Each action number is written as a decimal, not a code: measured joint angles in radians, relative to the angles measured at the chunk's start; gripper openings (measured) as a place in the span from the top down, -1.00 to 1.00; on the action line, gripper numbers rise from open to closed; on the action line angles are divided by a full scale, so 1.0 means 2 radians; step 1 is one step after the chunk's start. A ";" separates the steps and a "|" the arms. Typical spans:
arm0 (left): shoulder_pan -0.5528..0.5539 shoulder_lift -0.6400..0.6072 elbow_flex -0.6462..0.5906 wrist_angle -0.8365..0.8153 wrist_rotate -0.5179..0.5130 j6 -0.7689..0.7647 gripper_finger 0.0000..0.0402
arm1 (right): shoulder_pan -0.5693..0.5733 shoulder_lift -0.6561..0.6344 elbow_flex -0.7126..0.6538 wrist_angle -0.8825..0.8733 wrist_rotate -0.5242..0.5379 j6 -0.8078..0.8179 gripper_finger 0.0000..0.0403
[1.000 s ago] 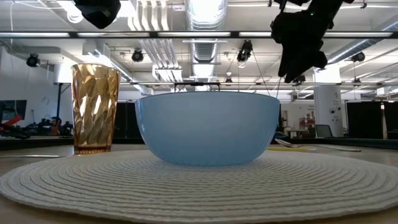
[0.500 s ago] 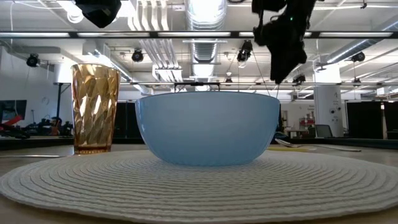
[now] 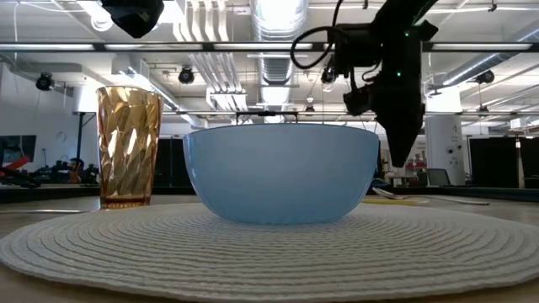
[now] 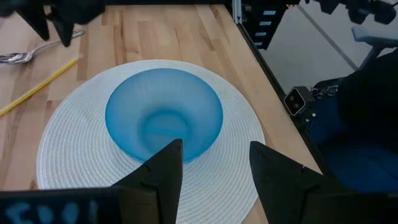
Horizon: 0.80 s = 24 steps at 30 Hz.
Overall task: Pick & Place Utensil
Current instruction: Put the yellow straw into the cup
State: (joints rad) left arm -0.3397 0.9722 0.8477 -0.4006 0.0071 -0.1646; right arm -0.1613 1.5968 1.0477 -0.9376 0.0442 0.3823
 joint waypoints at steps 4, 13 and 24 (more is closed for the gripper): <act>0.000 0.000 0.000 0.000 0.000 0.000 0.12 | 0.003 0.017 -0.010 0.004 -0.002 0.001 0.05; 0.000 0.000 0.000 0.000 0.000 0.000 0.12 | 0.003 0.046 -0.019 0.047 -0.012 0.000 -0.03; 0.000 0.000 0.000 0.000 0.000 0.000 0.12 | 0.002 0.087 -0.019 0.064 -0.014 -0.002 -0.05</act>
State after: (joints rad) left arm -0.3397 0.9722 0.8474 -0.4013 0.0069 -0.1650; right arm -0.1574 1.7713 1.0098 -0.8087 0.0167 0.3792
